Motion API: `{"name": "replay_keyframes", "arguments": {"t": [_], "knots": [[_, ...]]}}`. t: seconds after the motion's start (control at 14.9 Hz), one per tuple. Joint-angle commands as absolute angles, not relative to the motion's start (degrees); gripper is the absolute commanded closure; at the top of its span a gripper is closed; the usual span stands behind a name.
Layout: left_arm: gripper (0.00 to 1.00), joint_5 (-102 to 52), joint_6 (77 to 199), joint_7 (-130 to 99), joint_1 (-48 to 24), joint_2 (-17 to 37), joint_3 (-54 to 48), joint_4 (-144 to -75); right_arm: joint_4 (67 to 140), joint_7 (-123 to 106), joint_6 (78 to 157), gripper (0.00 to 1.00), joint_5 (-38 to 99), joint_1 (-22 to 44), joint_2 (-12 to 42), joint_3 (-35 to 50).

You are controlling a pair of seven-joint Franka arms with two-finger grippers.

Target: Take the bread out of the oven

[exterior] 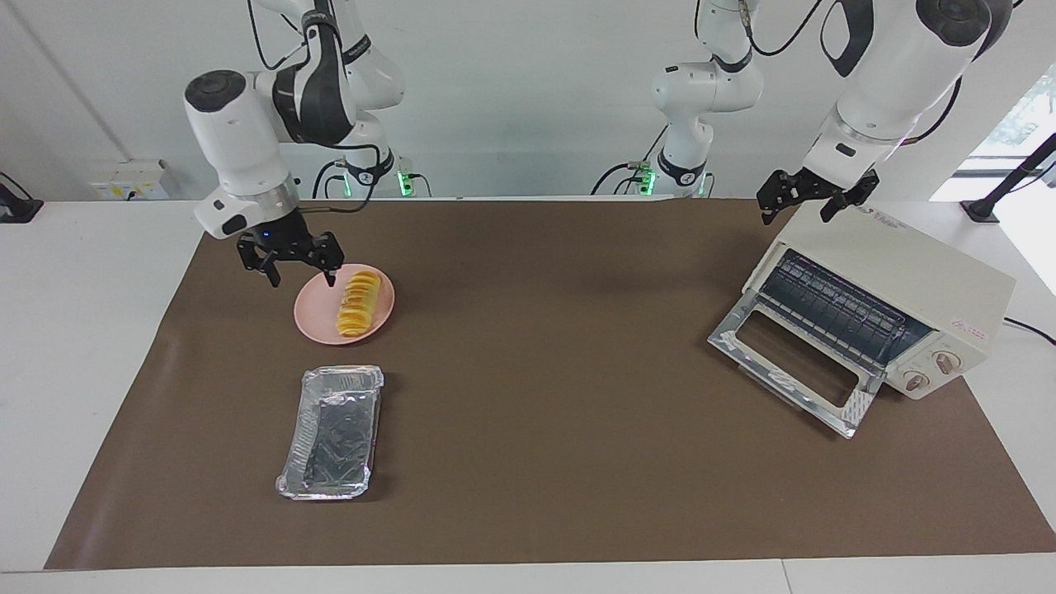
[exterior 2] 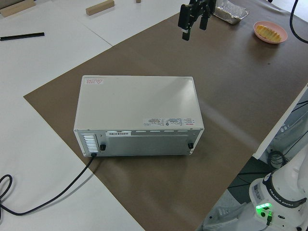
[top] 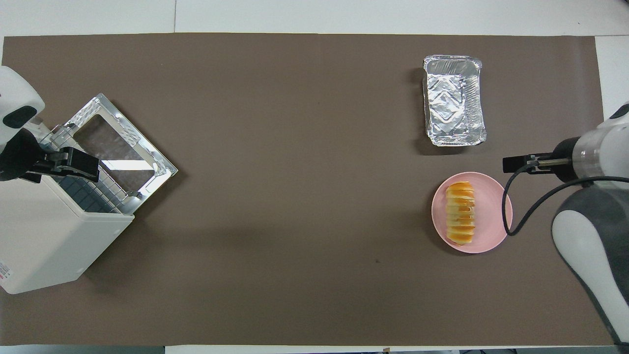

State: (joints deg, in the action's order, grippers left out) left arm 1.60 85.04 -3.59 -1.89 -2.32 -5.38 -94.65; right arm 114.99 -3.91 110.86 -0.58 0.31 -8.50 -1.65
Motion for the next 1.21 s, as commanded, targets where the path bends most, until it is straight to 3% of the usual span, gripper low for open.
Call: {"name": "replay_keyframes", "arguments": {"t": [0.0, 0.2, 0.47, 0.81, 1.14], "knots": [[0.0, 0.6, 84.8, -3.2, -1.2, -3.7, -5.5, -95.9, 102.8, -10.8, 97.3, 0.0, 0.1, -2.3, -5.7, -1.3], [0.0, 0.6, 84.8, -3.2, -1.2, -3.8, -5.5, -95.9, 94.5, -13.0, 85.6, 0.0, -0.1, -3.7, -5.0, -1.3], [0.0, 0.6, 84.8, -3.2, -1.2, -3.8, -5.5, -95.9, 91.6, -14.1, 80.2, 0.0, -0.9, -4.6, -5.1, -0.8], [0.0, 0.6, 84.8, -3.2, -1.2, -3.8, -5.5, -95.9, 93.7, -13.3, 84.5, 0.0, -0.8, -5.1, -4.6, -1.4], [0.0, 0.6, 84.8, -3.2, -1.2, -3.8, -5.5, -95.9, 91.4, -13.4, 84.1, 0.0, -0.8, -6.6, -3.3, -0.8]]}}
